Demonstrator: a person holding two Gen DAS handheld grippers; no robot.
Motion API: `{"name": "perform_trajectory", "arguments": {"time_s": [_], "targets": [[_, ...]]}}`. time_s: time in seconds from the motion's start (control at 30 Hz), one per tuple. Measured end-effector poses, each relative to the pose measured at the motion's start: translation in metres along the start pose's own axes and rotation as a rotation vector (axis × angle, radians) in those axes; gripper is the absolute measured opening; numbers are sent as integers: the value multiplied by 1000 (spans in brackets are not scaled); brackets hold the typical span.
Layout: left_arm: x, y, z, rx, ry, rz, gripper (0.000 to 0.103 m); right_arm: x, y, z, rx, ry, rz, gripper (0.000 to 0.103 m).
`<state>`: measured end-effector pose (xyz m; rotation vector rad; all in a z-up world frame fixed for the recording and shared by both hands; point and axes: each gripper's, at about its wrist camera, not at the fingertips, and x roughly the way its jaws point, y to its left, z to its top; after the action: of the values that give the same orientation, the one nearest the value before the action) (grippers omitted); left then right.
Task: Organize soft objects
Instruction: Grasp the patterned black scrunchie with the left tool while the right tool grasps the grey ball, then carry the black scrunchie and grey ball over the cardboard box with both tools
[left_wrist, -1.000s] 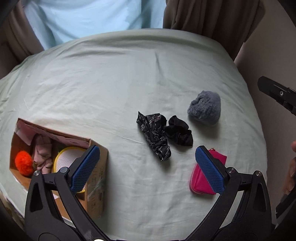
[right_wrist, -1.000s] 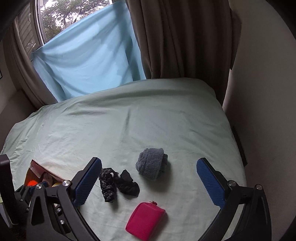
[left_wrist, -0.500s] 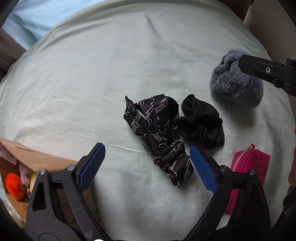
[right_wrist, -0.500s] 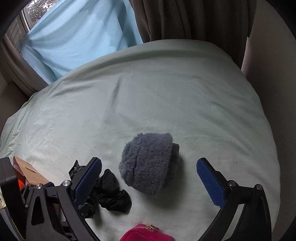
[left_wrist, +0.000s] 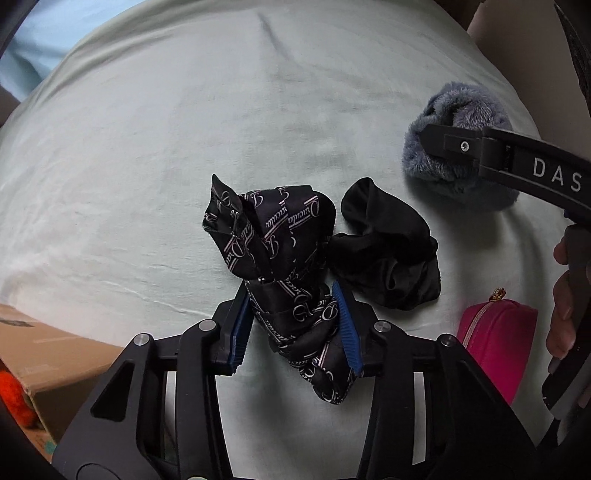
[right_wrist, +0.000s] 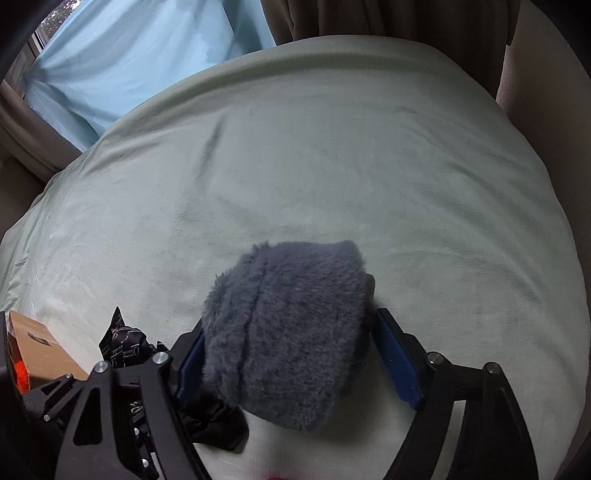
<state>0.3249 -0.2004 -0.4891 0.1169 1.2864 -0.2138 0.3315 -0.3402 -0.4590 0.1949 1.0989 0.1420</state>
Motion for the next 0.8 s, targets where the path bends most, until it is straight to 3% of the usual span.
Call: {"name": "perform_trajectory", "arguments": {"time_s": [0.1,0.3,0.63,0.8], "targets": [[-1,10,1,-11,-3,-9,34,0,0,-1,-4,4,-20,63],[-10,23,-4,-35,-17,-10,32,-7,2,-3,-29,2,-38,54],[-60,24,-3,-47,-81,-5,32,-38,8,-6,-10,-35,-27,51],[-104,16,-7,-52,-132,-12,32,-81,9,-3,-10,-71,-17,51]]}}
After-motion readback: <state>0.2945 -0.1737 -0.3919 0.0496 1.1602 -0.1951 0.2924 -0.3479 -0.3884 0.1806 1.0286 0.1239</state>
